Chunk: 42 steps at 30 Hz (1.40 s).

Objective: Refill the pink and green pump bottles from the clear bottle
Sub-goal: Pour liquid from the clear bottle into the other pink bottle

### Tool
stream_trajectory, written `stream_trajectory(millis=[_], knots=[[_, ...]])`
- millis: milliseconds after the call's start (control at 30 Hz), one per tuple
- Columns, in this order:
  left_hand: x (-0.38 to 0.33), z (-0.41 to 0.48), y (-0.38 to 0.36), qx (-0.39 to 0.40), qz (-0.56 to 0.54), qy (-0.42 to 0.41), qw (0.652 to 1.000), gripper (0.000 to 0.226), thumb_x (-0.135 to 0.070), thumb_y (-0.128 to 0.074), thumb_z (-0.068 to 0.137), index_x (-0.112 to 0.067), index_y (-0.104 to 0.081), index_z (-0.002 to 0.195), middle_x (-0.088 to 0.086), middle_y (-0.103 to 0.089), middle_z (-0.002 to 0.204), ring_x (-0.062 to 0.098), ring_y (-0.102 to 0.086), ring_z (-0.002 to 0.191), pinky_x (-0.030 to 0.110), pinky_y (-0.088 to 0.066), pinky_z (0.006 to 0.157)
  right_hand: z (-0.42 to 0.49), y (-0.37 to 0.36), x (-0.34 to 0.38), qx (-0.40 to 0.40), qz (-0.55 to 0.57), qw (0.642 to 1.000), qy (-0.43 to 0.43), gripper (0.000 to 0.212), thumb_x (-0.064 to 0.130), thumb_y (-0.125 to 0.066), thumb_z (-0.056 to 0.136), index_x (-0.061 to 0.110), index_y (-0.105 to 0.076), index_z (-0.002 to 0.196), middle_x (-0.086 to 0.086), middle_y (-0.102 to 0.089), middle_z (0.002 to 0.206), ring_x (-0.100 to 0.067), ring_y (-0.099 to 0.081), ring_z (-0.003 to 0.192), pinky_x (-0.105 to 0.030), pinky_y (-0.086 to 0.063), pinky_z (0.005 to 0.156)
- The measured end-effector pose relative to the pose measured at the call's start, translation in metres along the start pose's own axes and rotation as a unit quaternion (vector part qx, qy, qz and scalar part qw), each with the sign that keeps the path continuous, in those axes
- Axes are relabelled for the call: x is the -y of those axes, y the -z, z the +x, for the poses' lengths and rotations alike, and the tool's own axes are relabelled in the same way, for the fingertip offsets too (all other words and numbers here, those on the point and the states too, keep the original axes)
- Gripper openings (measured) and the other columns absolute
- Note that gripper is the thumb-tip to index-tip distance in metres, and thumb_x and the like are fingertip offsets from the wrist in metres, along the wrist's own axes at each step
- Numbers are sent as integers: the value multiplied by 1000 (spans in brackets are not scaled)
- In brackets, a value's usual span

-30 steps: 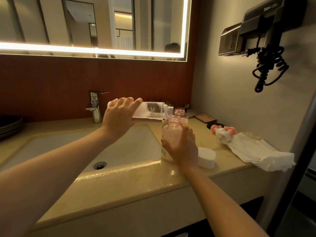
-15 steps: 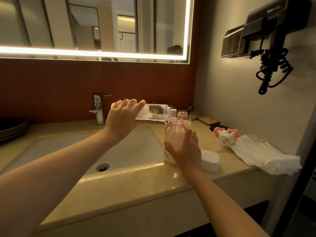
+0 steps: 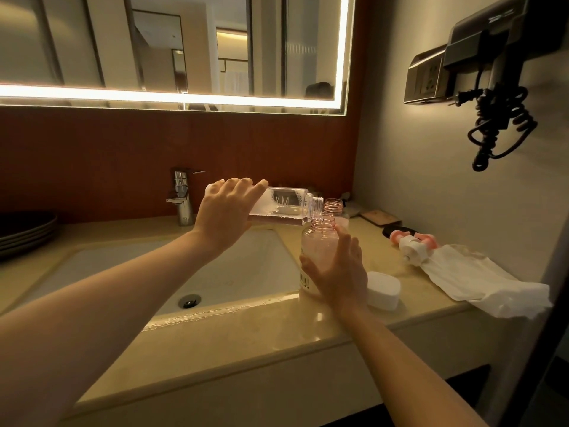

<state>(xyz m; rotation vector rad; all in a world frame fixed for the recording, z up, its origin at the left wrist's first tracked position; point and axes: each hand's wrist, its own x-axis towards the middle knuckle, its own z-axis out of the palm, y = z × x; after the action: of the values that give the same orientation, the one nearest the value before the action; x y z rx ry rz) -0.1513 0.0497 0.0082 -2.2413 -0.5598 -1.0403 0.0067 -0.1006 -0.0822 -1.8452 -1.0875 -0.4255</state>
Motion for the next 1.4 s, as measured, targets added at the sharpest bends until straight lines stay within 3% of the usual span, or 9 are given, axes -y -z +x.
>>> stream_trajectory(millis=[267, 500, 900, 1400], knots=[[2, 2, 1, -7, 5, -10, 1000, 71, -34, -80, 67, -19, -36, 122, 10, -63, 104, 32, -62, 91, 47, -52, 77, 0, -1, -1, -3, -4, 1000, -5, 83, 58, -65, 72, 36, -6, 125, -9, -42, 131, -24, -48, 112, -37, -53, 77], [2, 3, -1, 3, 25, -8, 1000, 73, -25, -83, 65, -20, -37, 122, 8, -63, 103, 30, -63, 89, 46, -53, 74, 0, 0, -1, 0, -5, 1000, -3, 82, 59, -65, 72, 36, -5, 124, -9, -41, 132, -23, -47, 113, -37, -53, 78], [2, 6, -2, 5, 28, -11, 1000, 74, -34, -82, 66, -20, -36, 122, 9, -63, 104, 31, -62, 90, 48, -52, 74, 0, -1, -1, 1, -4, 1000, -2, 82, 58, -65, 73, 35, -5, 124, -9, -41, 130, -23, -46, 113, -37, -52, 78], [3, 7, -2, -1, 28, -16, 999, 71, -28, -82, 67, -20, -36, 122, 9, -63, 103, 31, -63, 89, 48, -52, 74, -1, -1, -1, -3, 9, 1000, 5, 83, 56, -67, 73, 35, -6, 125, -10, -41, 130, -25, -47, 113, -37, -52, 76]])
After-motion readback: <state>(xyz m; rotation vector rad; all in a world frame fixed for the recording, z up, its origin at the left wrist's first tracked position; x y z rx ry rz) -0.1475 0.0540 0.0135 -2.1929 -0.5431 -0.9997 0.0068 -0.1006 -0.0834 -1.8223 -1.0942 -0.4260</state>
